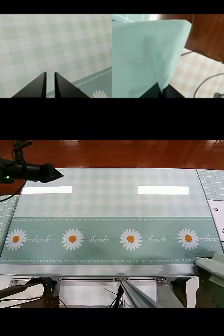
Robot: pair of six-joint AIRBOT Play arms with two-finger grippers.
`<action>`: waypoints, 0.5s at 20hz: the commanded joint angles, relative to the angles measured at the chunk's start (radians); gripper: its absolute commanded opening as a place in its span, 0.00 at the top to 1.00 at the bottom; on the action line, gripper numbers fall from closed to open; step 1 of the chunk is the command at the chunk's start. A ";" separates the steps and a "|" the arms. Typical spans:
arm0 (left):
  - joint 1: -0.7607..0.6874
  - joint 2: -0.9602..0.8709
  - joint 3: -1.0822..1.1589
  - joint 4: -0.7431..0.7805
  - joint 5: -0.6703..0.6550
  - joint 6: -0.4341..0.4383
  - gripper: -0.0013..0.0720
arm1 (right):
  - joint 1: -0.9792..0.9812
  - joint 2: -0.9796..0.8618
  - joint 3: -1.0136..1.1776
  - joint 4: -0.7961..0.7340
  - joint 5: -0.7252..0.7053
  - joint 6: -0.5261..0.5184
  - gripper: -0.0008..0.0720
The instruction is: Fold the shirts.
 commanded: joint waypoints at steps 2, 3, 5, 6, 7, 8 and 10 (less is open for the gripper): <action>0.051 -0.001 0.002 0.000 0.009 0.000 0.76 | 0.000 0.006 -0.129 -0.115 -0.008 -0.004 0.87; 0.062 0.000 0.003 0.000 0.015 0.000 0.76 | 0.000 0.006 -0.162 -0.139 -0.012 -0.004 0.87; 0.087 0.000 0.019 0.000 0.015 0.000 0.76 | -0.001 0.006 -0.224 -0.194 -0.035 -0.004 0.87; 0.099 0.000 0.031 0.000 0.014 0.000 0.76 | -0.001 0.006 -0.248 -0.224 -0.052 -0.004 0.87; 0.112 0.000 0.045 0.000 0.014 0.000 0.76 | -0.001 0.006 -0.272 -0.262 -0.066 -0.003 0.87; 0.124 0.000 0.059 0.000 0.014 0.000 0.76 | -0.001 0.006 -0.293 -0.291 -0.075 -0.003 0.87; 0.143 0.000 0.082 0.000 0.015 0.001 0.76 | -0.021 0.006 -0.332 -0.309 -0.106 -0.003 0.85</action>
